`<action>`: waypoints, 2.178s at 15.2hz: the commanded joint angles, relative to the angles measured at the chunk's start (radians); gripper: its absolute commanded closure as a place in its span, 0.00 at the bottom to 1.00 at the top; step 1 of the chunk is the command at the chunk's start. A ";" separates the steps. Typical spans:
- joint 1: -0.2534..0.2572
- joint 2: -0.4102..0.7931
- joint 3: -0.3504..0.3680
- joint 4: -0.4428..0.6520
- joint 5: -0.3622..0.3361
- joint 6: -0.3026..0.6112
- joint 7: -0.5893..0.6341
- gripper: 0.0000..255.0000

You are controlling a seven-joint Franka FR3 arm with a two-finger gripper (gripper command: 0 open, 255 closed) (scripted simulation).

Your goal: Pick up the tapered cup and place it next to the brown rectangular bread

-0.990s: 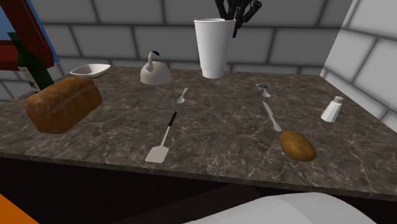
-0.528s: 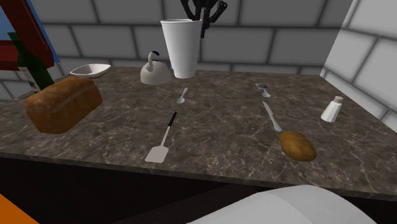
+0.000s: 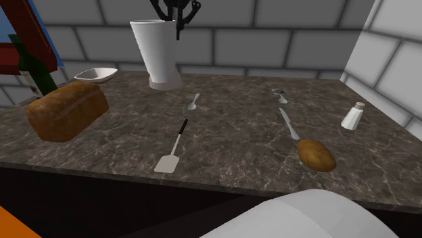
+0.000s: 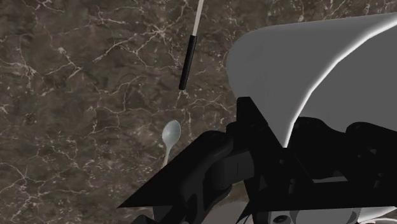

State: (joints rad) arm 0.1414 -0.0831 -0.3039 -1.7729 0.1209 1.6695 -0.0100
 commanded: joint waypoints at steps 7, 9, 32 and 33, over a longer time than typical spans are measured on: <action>0.081 0.096 0.087 0.105 0.030 0.011 0.165 1.00; 0.101 0.127 0.106 0.143 0.036 0.010 0.205 1.00; 0.212 0.347 0.193 0.268 0.055 0.132 0.386 1.00; 0.213 0.347 0.193 0.254 0.056 0.145 0.384 1.00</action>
State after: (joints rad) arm 0.3544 0.2619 -0.1106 -1.5073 0.1757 1.8005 0.3768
